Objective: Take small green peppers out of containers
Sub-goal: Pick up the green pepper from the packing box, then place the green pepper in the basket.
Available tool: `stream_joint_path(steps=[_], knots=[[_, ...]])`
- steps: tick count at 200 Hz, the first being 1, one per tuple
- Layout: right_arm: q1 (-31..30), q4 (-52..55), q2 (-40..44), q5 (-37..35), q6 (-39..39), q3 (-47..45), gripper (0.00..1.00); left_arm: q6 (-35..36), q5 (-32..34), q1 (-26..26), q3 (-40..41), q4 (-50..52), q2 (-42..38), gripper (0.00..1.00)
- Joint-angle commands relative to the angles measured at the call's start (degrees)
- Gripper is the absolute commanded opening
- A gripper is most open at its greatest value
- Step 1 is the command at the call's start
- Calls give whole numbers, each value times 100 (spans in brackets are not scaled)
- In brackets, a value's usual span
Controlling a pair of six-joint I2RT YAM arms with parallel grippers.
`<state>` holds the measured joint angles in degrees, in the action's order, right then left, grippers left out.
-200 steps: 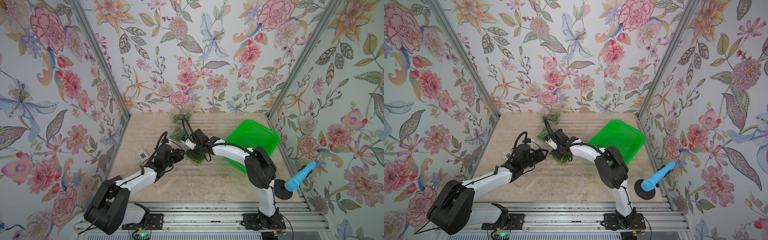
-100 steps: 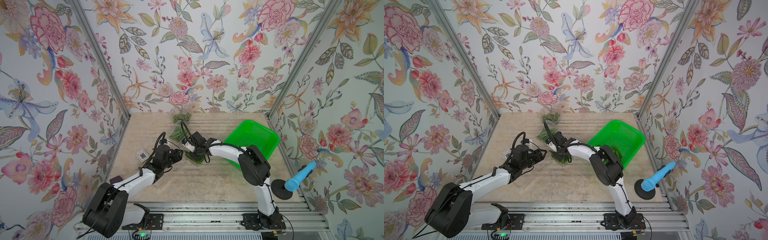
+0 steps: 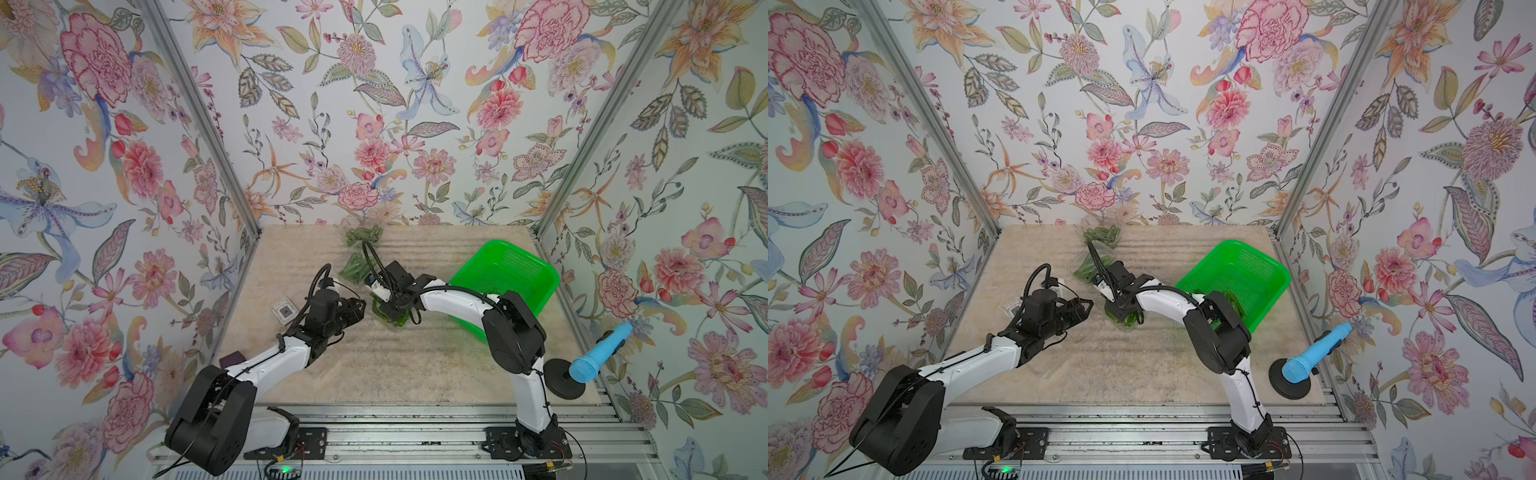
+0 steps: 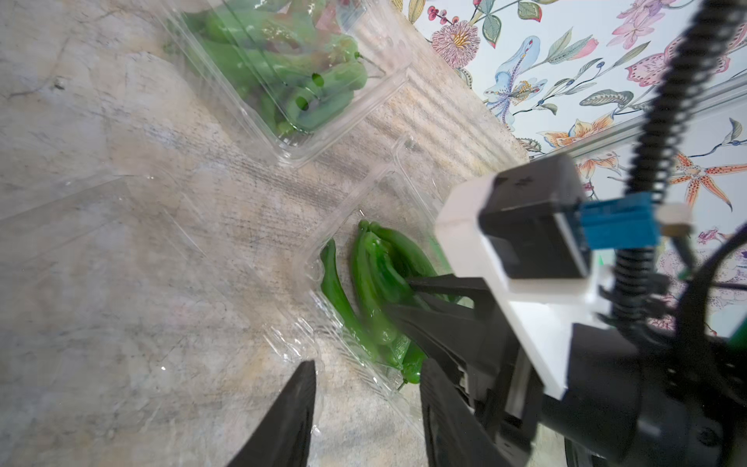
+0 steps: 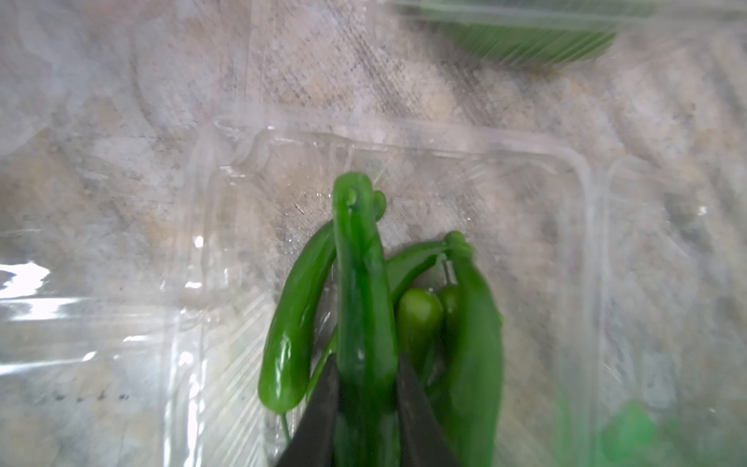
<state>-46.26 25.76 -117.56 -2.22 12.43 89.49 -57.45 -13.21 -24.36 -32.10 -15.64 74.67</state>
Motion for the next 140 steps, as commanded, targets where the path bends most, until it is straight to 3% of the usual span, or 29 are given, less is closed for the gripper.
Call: stream_joint_path(steps=[1,43,80,113,140], knots=[[72,-24,987,-112,-140,-289,7,56,71,63,8,-9,84,45],[499,-159,2367,-399,-444,-1202,7,53,-80,21,-183,-163,318,45],[1638,-468,3275,-407,-862,-2213,8,111,-145,-194,-581,-203,653,45],[2605,-781,3308,-264,-1225,-2821,9,146,-204,-445,-930,-249,982,45],[2973,-953,2958,-257,-1341,-3094,9,146,-252,-525,-1059,-295,1127,44]])
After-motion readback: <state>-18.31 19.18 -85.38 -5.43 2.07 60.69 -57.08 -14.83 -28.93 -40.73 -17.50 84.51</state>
